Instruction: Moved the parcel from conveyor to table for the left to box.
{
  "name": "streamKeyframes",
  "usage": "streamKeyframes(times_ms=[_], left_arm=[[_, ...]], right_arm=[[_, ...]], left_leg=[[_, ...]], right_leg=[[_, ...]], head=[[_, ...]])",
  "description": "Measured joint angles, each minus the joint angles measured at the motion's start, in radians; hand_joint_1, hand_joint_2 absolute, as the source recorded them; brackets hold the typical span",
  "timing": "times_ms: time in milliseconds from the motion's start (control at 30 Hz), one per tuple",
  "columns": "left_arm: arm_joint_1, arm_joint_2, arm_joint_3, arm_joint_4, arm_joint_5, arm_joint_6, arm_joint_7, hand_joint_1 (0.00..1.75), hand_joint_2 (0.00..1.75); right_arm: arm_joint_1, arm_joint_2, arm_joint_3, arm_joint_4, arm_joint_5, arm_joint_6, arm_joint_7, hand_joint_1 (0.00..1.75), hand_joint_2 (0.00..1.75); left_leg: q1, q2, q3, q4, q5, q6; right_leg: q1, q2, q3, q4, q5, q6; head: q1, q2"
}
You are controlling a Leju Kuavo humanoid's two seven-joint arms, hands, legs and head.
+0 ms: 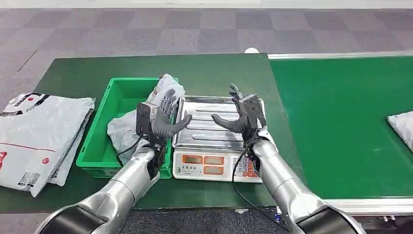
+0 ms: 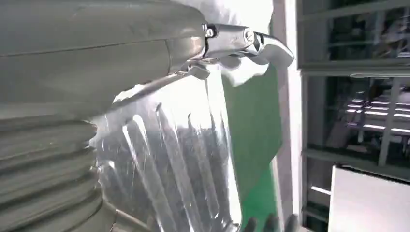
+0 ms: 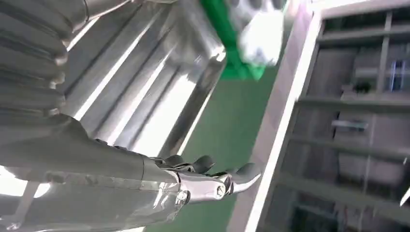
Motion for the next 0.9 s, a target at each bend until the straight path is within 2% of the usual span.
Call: streamKeyframes(times_ms=[333, 900], left_arm=[[0.053, 0.039, 0.065, -0.09, -0.031, 0.076, -0.008, 0.0, 1.75], [0.178, 0.066, 0.154, -0.3, -0.095, 0.105, 0.092, 0.0, 1.75]], right_arm=[[-0.074, 0.099, 0.0, 0.041, 0.049, 0.053, 0.039, 0.0, 1.75], [-0.102, 0.154, 0.0, 0.04, 0.063, 0.064, 0.116, 0.0, 1.75]], left_leg=[[0.0, 0.0, 0.003, 0.0, 0.001, -0.002], [0.0, 0.0, 0.004, -0.001, 0.002, -0.003]], right_leg=[[0.0, 0.001, 0.002, 0.0, 0.001, -0.001], [0.0, 0.001, 0.002, 0.0, 0.001, -0.002]], head=[[0.0, 0.0], [0.0, 0.0]])
